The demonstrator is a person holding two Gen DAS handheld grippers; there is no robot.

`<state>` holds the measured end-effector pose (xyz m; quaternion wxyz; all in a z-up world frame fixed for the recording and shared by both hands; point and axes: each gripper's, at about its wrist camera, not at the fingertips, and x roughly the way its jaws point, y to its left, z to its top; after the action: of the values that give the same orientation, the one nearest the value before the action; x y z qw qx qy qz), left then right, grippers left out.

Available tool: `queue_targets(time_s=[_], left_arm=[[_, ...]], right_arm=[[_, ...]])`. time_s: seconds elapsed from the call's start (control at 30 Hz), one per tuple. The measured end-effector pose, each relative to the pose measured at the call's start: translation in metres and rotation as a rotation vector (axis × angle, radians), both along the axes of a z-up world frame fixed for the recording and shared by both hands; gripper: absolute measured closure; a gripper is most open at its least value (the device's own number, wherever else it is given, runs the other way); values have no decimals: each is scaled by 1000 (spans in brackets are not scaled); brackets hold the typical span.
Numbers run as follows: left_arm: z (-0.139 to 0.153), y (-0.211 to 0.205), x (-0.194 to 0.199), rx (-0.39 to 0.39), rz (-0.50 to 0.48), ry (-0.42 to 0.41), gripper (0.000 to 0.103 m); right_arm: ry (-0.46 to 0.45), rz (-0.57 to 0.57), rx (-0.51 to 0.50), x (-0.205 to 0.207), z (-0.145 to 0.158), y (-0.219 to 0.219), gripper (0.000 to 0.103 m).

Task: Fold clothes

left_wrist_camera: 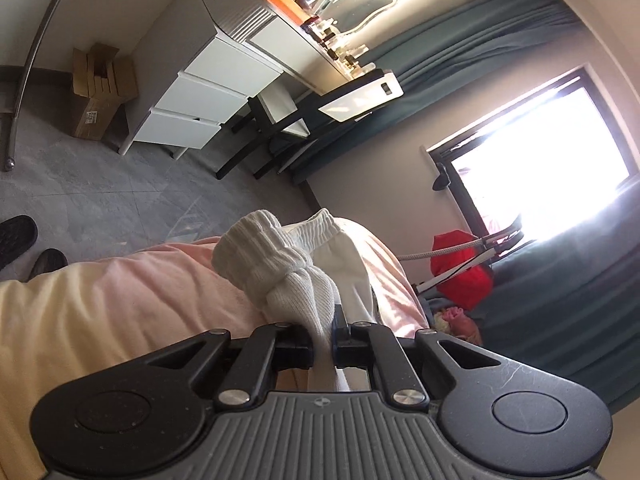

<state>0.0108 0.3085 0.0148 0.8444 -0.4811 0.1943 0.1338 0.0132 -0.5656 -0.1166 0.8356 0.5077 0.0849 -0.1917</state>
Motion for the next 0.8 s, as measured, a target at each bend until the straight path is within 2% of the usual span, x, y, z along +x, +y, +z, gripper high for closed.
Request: queue_targets(time_s=[0.1, 0.23, 0.43, 0.53, 0.63, 0.7, 0.8], left_arm=[[19, -5, 25, 33, 20, 11, 95], [38, -16, 86, 73, 65, 48, 95], [47, -30, 225, 150, 65, 135, 95], [39, -41, 297, 244, 35, 186, 94], [14, -49, 359, 294, 13, 252, 94], [-10, -50, 390, 292, 14, 317, 94], [-35, -52, 415, 332, -18, 373, 92]], right_arm=[[14, 6, -28, 27, 17, -2, 97], [7, 9, -60, 80, 44, -7, 97], [83, 9, -135, 222, 63, -12, 97], [155, -3, -183, 296, 45, -11, 97], [258, 0, -204, 356, 13, -11, 97], [317, 6, -213, 385, -10, -11, 97], [364, 4, -228, 406, -38, -9, 97]])
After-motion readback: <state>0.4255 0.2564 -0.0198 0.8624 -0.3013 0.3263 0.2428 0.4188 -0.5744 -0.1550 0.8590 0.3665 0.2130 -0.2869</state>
